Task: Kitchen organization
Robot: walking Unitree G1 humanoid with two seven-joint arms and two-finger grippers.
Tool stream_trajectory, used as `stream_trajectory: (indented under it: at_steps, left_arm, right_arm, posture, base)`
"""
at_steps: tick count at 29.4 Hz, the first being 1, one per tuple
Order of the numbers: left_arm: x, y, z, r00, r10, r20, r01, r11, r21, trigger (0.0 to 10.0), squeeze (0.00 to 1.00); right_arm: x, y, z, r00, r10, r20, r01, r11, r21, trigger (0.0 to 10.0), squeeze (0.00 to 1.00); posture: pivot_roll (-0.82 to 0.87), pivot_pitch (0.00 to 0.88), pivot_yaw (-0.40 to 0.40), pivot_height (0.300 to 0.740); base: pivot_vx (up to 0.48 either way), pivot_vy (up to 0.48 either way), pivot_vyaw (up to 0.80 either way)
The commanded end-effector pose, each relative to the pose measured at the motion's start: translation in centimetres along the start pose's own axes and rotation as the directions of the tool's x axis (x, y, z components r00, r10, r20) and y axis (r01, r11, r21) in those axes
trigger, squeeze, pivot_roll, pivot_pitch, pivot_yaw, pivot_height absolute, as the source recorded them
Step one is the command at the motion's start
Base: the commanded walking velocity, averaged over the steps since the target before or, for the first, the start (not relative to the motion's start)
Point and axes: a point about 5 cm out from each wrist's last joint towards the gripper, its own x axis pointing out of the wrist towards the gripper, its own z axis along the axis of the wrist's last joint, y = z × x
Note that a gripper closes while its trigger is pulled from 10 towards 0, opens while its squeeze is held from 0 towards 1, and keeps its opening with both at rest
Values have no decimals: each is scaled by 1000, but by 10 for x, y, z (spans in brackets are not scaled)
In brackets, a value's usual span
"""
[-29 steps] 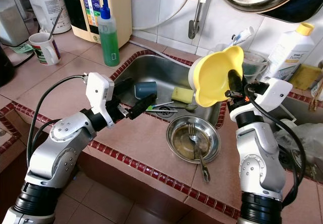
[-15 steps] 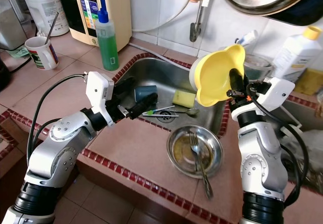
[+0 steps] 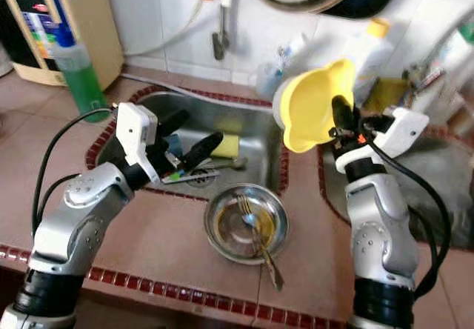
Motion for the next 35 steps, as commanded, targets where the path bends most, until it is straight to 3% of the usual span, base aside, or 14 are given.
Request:
stream_trajectory:
  at_steps: [1, 11, 22, 28, 35]
  left_arm:
    - [-1, 0, 4, 1000, -4, 6, 4, 1000, 22, 10000, 0]
    - [1, -5, 3, 999, -23, -26, 25, 996, 83, 10000, 0]
    - [11, -16, 6, 995, -9, -104, 19, 995, 93, 10000, 0]
    - [19, -21, 19, 994, 48, -98, -38, 994, 104, 10000, 0]
    - [20, -24, 20, 987, 106, -122, -94, 990, 103, 10000, 0]
  right_arm:
    - [3, 3, 7, 1000, 18, 25, -18, 1000, -6, 10000, 0]
    - [7, -10, -1, 998, -33, -53, 32, 999, -23, 10000, 0]
    - [13, -20, -12, 986, 5, -166, -23, 994, -109, 10000, 0]
    - [23, -27, -12, 979, -15, -204, -17, 988, -155, 10000, 0]
    - [36, -27, -12, 964, 63, -258, -109, 980, -166, 10000, 0]
  posture:
    - [25, 76, -46, 740]
    - [24, 74, -44, 740]
    - [12, 116, -45, 740]
    - [11, 161, -62, 740]
    - [20, 213, -77, 740]
  base:
    - [0, 0, 0]
    - [0, 0, 0]
    - [0, 0, 0]
    - [0, 0, 0]
    - [0, 0, 0]
